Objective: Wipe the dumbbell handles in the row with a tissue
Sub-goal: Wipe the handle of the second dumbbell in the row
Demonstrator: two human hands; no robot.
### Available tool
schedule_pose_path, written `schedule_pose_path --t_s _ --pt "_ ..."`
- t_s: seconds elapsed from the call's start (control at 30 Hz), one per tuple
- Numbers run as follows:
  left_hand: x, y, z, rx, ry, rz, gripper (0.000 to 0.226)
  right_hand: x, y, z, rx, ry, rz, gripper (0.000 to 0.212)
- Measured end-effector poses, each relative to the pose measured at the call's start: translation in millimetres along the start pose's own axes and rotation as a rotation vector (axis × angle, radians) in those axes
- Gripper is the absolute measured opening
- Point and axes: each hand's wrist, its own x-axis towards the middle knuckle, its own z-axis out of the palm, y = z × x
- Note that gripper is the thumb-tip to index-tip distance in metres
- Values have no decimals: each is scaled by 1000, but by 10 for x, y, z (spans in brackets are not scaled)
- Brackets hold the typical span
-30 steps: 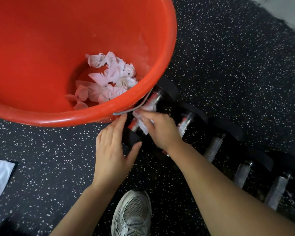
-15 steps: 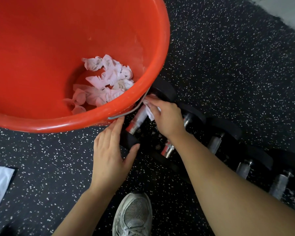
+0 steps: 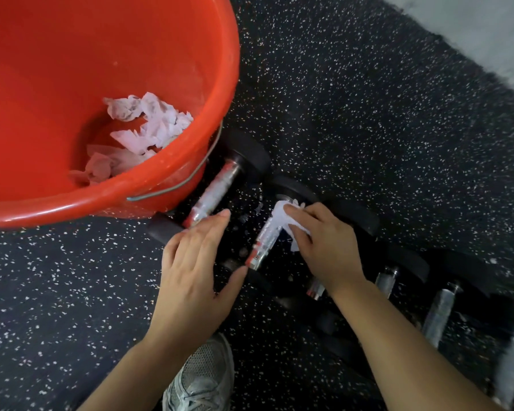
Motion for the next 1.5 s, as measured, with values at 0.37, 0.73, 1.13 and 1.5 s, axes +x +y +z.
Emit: schedule_pose_path --t_s 0.37,0.73,1.13,1.5 --pt "18 14 93 81 -79 17 86 -5 -144 227 119 -104 126 44" --pt "10 -36 132 135 -82 2 86 -4 -153 46 23 -528 -282 46" --pt "8 -61 132 129 -97 -5 89 144 -89 183 -4 -196 -38 52" --pt "-1 -77 152 103 -82 -18 90 19 -170 71 -81 -557 -325 65"
